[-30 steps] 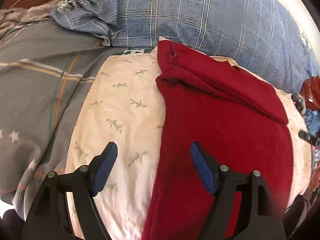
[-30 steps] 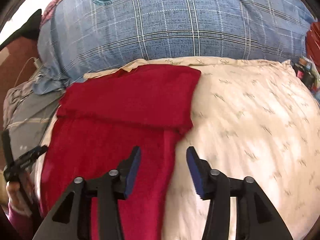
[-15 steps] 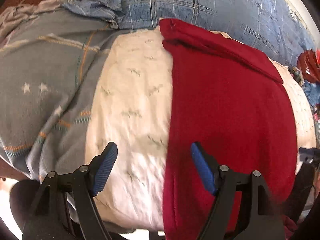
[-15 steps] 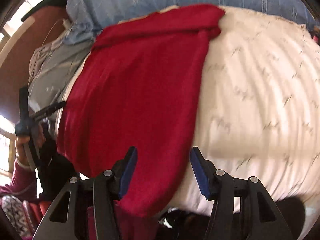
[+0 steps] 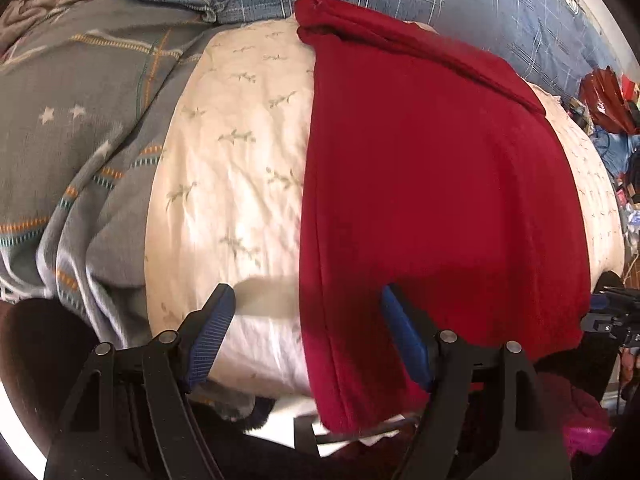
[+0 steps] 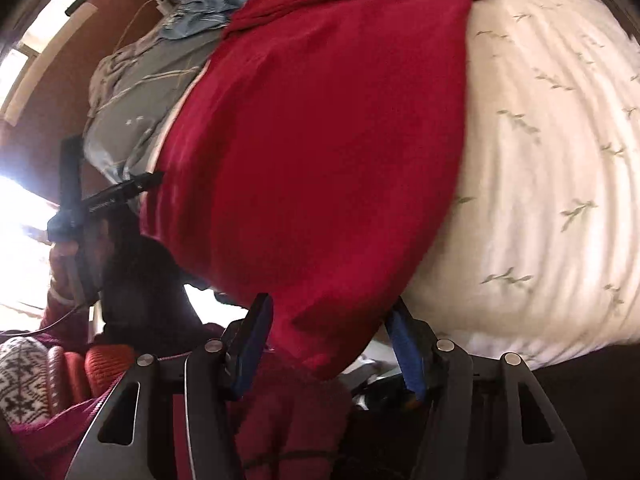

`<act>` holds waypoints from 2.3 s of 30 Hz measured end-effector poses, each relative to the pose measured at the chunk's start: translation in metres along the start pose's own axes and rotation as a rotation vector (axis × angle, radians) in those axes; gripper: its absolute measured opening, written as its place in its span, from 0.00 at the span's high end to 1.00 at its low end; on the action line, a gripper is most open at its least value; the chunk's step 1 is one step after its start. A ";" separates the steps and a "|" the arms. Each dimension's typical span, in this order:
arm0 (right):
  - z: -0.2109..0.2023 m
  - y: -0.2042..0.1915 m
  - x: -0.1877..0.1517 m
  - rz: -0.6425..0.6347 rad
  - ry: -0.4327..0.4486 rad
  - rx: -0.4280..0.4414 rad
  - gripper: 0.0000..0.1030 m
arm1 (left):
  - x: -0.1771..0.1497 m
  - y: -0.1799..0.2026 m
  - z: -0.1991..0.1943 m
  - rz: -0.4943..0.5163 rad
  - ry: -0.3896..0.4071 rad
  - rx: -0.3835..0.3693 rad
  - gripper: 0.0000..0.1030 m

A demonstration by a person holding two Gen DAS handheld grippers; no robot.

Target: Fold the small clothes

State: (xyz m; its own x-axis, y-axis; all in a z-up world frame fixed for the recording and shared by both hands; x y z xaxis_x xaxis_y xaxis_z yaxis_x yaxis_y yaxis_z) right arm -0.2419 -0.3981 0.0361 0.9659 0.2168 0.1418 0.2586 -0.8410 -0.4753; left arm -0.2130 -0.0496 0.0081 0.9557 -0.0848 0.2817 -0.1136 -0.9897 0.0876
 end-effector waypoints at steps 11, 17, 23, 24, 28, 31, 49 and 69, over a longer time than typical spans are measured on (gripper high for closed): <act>0.008 0.000 -0.003 0.005 0.032 0.046 0.40 | -0.009 0.008 0.004 0.024 -0.031 0.001 0.27; 0.007 -0.001 -0.003 -0.001 0.020 0.041 0.40 | -0.010 0.009 0.005 0.032 -0.028 0.023 0.27; 0.008 -0.004 -0.002 -0.009 0.018 0.041 0.40 | -0.013 0.011 0.005 0.034 -0.026 0.035 0.27; 0.008 -0.004 -0.001 -0.007 0.018 0.039 0.41 | -0.013 0.011 0.005 0.035 -0.025 0.035 0.27; 0.008 -0.004 -0.001 -0.004 0.019 0.038 0.41 | -0.015 0.011 0.005 0.032 -0.025 0.034 0.27; 0.009 -0.004 -0.001 0.002 0.021 0.037 0.41 | -0.016 0.010 0.005 0.030 -0.025 0.031 0.27; 0.014 -0.016 0.003 -0.050 0.021 0.021 0.43 | -0.020 0.012 0.010 0.057 -0.052 0.022 0.27; 0.021 -0.017 0.009 -0.099 0.007 0.049 0.69 | -0.020 0.005 0.004 0.049 -0.071 0.005 0.62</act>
State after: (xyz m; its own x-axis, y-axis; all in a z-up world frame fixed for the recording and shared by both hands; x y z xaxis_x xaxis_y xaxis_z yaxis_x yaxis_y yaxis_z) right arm -0.2368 -0.3713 0.0276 0.9354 0.2938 0.1966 0.3534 -0.7903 -0.5006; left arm -0.2311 -0.0529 -0.0010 0.9660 -0.1411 0.2168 -0.1597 -0.9846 0.0706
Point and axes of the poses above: each gripper's, at about its wrist camera, not at the fingertips, and z roughly the way its jaws point, y to its right, x to its top, the point moved 1 cm from there along z, roughly the way its jaws point, and after that the axes turned 8 degrees about -y, right-handed, at the moved point
